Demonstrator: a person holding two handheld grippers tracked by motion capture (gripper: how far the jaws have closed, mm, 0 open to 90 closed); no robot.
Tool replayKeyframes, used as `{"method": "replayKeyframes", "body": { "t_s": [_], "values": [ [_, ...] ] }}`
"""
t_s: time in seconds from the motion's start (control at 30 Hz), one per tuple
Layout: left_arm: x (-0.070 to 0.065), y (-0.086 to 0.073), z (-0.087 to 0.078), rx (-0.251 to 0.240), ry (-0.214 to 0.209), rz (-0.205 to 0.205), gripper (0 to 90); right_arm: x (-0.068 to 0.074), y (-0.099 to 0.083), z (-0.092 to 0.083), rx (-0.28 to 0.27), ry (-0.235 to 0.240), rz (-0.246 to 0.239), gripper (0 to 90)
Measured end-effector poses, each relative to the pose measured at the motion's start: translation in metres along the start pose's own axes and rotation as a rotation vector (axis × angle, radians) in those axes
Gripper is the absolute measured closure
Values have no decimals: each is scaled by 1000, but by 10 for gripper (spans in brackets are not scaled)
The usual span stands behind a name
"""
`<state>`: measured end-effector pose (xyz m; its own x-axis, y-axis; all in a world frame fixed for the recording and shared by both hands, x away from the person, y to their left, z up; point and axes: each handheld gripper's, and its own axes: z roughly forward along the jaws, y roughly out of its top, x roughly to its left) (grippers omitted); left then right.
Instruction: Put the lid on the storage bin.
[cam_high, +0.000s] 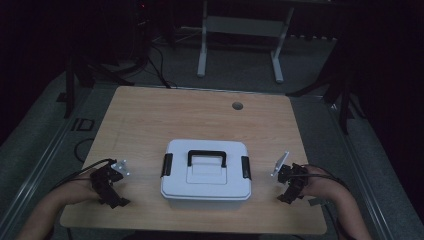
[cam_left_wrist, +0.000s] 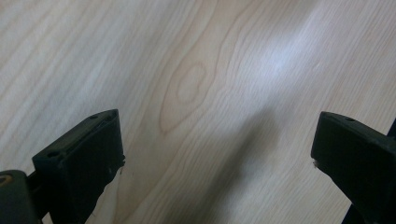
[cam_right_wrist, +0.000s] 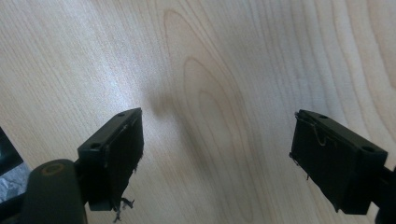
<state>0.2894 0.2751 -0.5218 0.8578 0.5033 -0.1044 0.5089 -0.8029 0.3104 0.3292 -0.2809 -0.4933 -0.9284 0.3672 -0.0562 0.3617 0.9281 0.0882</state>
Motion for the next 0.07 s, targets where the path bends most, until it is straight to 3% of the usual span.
{"method": "replayKeyframes", "body": {
  "t_s": [0.07],
  "values": [
    [0,-2,0,6,6,4,19,0,0,2,4,0,-1,165]
  ]
}}
